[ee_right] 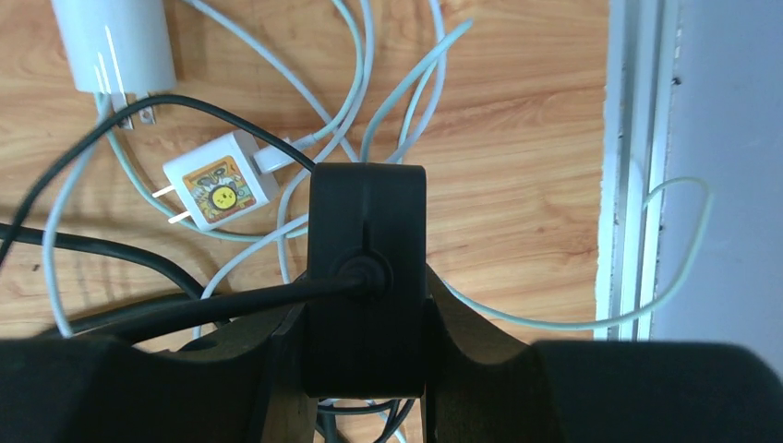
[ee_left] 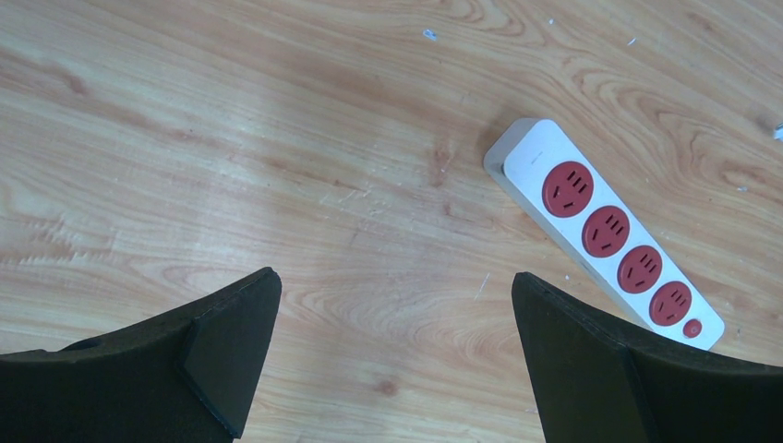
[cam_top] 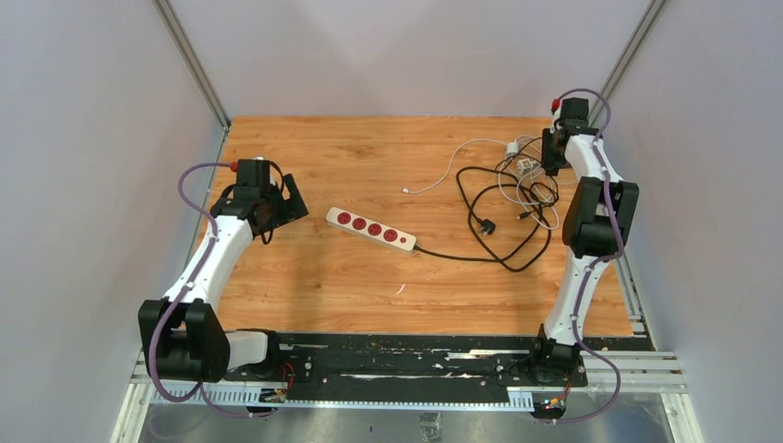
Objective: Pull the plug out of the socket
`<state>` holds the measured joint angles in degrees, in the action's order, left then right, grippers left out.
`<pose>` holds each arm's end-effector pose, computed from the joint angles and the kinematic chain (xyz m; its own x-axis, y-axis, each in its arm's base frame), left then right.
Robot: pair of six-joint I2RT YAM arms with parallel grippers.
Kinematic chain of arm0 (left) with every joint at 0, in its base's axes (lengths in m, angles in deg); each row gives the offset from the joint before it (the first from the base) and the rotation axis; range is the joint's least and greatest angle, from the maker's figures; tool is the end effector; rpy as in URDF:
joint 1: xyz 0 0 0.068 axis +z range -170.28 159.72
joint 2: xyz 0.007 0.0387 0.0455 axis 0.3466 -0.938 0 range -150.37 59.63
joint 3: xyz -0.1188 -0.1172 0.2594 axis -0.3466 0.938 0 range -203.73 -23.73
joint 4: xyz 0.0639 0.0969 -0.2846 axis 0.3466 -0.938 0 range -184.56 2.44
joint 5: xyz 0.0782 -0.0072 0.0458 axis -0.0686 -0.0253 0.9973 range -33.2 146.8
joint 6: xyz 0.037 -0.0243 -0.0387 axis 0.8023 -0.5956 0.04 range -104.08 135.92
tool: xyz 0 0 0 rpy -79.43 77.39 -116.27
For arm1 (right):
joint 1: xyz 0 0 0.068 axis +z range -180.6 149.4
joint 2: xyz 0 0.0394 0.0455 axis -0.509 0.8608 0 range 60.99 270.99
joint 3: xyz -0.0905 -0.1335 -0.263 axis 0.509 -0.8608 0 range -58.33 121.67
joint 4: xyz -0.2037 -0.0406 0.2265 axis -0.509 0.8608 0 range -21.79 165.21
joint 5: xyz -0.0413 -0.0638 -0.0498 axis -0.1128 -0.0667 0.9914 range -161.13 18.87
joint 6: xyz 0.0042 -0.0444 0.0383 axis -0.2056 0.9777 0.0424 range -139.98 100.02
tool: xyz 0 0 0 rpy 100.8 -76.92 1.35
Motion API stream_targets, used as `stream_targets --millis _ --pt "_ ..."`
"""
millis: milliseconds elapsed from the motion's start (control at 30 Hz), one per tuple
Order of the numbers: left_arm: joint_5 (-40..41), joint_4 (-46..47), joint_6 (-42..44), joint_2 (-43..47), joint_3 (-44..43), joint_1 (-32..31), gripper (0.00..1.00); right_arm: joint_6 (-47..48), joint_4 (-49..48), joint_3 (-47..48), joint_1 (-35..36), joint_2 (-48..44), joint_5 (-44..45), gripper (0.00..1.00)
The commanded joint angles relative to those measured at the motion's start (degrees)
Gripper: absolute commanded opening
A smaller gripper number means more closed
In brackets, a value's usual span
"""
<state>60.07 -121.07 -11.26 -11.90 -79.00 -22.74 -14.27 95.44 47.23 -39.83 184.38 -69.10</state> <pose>0.2983 -0.0103 0.2851 -0.6814 -0.4271 -0.5944 -0.3430 0.9037 -0.2562 0.5581 -0.0923 0.2493 -0.7136 0.0152 -0.7004 0.1145 0.9888 -0.0953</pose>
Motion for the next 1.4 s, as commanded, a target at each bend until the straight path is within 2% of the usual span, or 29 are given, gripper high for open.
stream_targets --millis 0,267,367,467,667,733,933,1033,1133,1267,1367 --pt "-0.36 0.38 0.15 -0.59 0.60 -0.09 1.00 2.61 1.68 -0.38 1.49 0.65 1.62 0.39" --pt "-1.24 0.22 -0.32 0.33 0.64 -0.05 1.00 3.75 2.31 -3.01 1.60 -6.89 -0.72 0.71" --pt "-0.92 -0.28 -0.42 1.13 0.61 -0.09 1.00 5.06 2.31 -6.16 1.59 -11.71 -1.09 0.74" --pt "-0.51 -0.68 -0.50 2.16 0.60 -0.05 1.00 7.39 3.35 -9.36 1.67 -16.11 -5.23 0.78" --pt "-0.37 -1.60 -0.76 4.23 0.93 -0.09 1.00 12.58 11.57 -15.43 1.85 -23.21 -11.01 0.80" --pt "-0.22 -1.93 -0.81 4.81 0.87 -0.10 1.00 12.09 14.34 -17.91 1.95 -25.43 -8.68 0.80" --pt "-0.04 -3.29 -1.11 6.56 0.36 -0.16 1.00 2.76 17.58 -27.47 1.94 -33.44 7.29 0.80" --pt "-0.11 -4.03 -1.44 7.52 0.16 -0.10 1.00 -0.28 17.68 -30.99 1.95 -38.65 9.45 0.80" --pt "0.38 -4.68 -1.71 8.97 0.31 -0.08 1.00 -4.68 13.66 -34.34 1.79 -45.42 10.30 0.84" --pt "1.47 -6.16 -1.95 11.66 0.60 -0.05 1.00 -15.28 5.17 -40.86 1.33 -57.54 14.75 0.99" --pt "2.77 -7.41 -1.74 13.82 0.77 -0.07 1.00 -20.00 -0.86 -46.75 1.32 -66.52 18.55 1.00"
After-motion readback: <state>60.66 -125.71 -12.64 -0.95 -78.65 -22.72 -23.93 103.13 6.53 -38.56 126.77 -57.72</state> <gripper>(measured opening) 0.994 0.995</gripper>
